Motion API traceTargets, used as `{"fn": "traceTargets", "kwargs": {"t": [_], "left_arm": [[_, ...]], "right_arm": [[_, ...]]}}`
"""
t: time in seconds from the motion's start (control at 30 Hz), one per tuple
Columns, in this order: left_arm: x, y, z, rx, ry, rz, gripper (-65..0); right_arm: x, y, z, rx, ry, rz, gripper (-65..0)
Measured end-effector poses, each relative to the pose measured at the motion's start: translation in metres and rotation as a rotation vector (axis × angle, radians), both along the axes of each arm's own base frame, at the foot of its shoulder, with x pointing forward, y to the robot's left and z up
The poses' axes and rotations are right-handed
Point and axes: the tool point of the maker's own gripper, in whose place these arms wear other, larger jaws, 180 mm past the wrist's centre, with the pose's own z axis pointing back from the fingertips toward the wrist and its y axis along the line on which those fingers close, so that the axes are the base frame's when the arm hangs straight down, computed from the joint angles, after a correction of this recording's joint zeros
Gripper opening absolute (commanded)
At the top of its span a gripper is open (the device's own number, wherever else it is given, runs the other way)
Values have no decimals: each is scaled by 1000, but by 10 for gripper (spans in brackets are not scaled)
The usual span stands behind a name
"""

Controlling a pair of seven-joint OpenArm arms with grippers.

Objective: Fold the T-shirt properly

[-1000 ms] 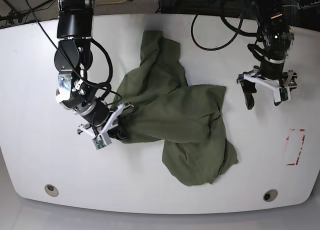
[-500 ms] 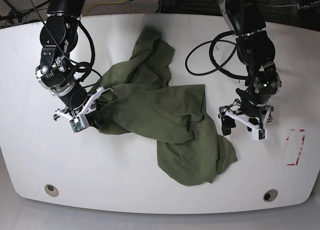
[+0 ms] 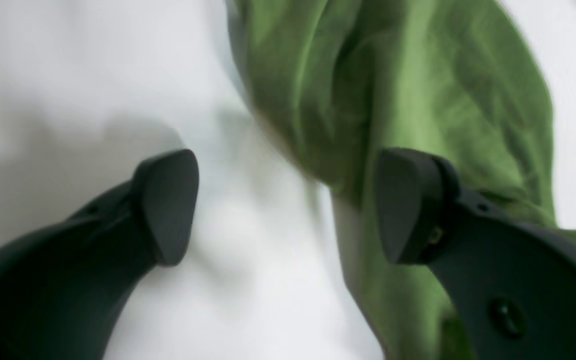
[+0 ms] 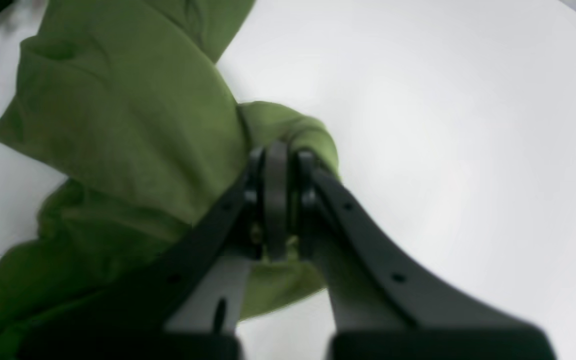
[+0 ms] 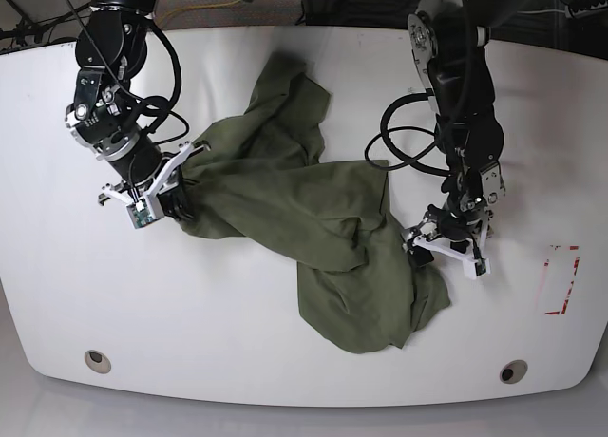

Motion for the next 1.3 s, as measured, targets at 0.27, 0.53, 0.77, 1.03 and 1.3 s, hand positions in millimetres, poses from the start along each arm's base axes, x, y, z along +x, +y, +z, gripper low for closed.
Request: {"fn": "traceTargets", "kwargs": {"t": [0.27,0.53,0.77,1.03,1.3], "left_arm": [[22,-7,-3,-38,-96,49,-158],[15,-7,-17,-45,-74,55,-650],[13,-9,-20,-48,-65,51,-650],[-13,3,-21,-4,-68,56,-650],[-56,27,9,98,-77,43,-650]], "right_arm": [[-3,-5,-1,-11,7,-12,-650],[-2,-6,0,-13,4,-12,-650],[-2,-6,-1,-17,5,-14,-650],[-1,-6,0,-17,1,-14,-650],[0,-7,0,-25,2,-16,-650]]}}
